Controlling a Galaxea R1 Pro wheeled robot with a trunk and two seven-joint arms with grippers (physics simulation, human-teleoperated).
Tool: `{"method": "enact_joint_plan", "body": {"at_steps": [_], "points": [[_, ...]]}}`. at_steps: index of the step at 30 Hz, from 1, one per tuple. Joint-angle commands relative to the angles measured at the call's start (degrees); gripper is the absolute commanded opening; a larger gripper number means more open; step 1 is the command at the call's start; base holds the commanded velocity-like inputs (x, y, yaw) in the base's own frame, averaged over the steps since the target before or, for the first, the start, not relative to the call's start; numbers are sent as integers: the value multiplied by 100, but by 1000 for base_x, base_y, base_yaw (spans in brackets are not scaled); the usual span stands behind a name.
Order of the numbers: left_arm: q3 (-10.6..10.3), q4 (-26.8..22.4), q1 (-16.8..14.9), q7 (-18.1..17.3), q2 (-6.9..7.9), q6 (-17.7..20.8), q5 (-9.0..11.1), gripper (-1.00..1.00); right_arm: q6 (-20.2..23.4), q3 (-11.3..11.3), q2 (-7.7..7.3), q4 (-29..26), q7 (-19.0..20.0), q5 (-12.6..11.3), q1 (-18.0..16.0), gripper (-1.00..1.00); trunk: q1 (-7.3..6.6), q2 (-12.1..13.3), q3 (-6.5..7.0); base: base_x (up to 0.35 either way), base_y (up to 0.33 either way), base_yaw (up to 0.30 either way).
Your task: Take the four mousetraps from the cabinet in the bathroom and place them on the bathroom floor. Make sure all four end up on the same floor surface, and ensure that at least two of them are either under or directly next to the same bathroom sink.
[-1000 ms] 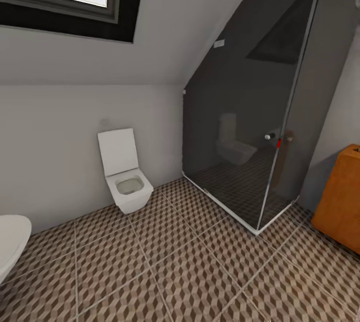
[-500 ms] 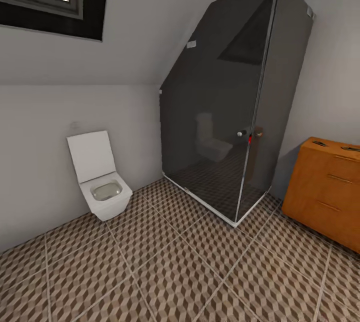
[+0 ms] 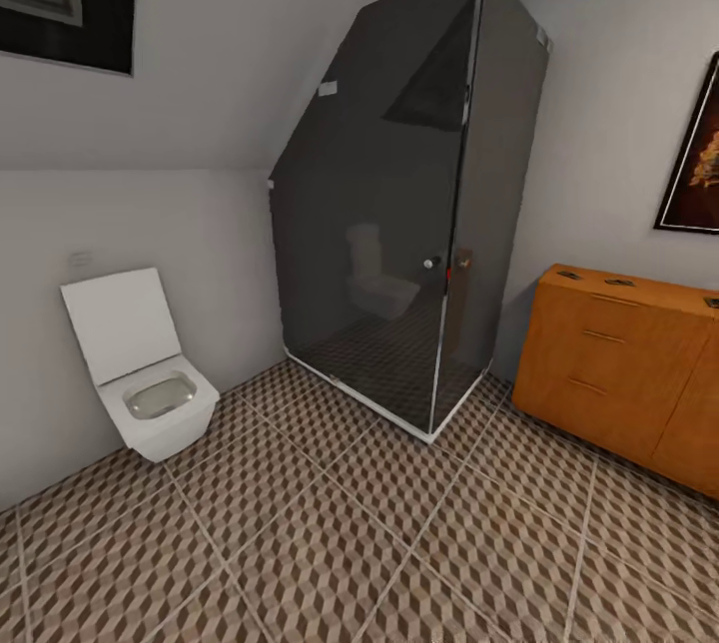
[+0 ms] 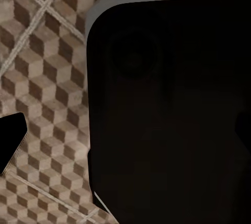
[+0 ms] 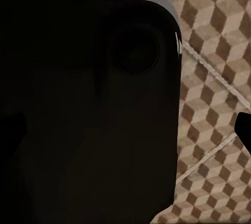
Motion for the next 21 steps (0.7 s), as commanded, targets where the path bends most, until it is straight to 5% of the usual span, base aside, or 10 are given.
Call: {"method": "enact_joint_plan", "body": {"at_steps": [1, 21], "points": [[0, -4, 1, 1, 1, -8, 3, 100, -20, -1, 0, 1, 1, -7, -1, 100, 0, -2, -4, 0, 0, -296], [0, -4, 1, 1, 1, -8, 3, 100, -20, -1, 0, 1, 1, -5, -1, 100, 0, -2, -4, 0, 0, -296]]}}
